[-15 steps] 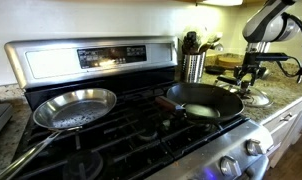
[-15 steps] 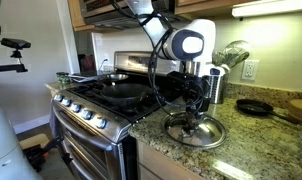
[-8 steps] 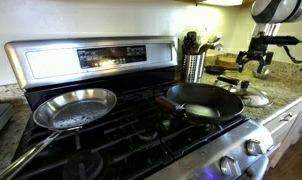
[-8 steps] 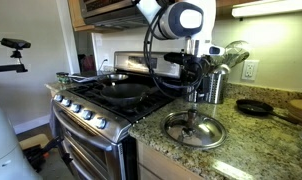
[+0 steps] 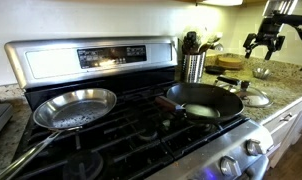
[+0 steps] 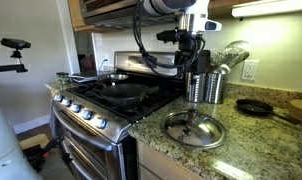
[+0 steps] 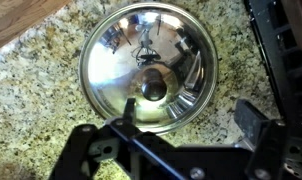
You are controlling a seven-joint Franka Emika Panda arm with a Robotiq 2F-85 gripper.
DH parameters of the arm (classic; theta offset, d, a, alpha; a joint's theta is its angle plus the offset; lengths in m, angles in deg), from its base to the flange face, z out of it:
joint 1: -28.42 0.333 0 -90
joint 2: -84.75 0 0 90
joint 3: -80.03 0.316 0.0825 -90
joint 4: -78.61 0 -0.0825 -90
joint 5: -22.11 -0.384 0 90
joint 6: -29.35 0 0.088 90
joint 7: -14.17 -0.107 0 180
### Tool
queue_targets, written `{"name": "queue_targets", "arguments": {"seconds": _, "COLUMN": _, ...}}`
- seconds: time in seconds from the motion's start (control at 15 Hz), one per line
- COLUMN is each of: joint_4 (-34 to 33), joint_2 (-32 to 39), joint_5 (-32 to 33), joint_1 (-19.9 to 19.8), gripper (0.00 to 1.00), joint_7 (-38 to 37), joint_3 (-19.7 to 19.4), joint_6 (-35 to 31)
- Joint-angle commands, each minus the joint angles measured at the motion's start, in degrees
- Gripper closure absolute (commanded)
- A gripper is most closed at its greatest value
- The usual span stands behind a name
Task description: Remove the lid from the pan on the right side of the stove
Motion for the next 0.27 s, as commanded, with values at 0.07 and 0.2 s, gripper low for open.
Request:
{"name": "queue_targets", "arguments": {"seconds": 0.07, "joint_4": 0.3, "joint_2": -0.9, "joint_5": 0.0, "joint_1": 0.2, "gripper": 0.0, "joint_7": 0.0, "joint_3": -0.3, "joint_6": 1.0}}
{"name": "queue_targets", "arguments": {"seconds": 0.2, "joint_4": 0.5, "joint_2": -1.1, "joint_5": 0.0, "joint_1": 0.2, "gripper": 0.0, "joint_7": 0.0, "joint_3": -0.3, "joint_6": 1.1}}
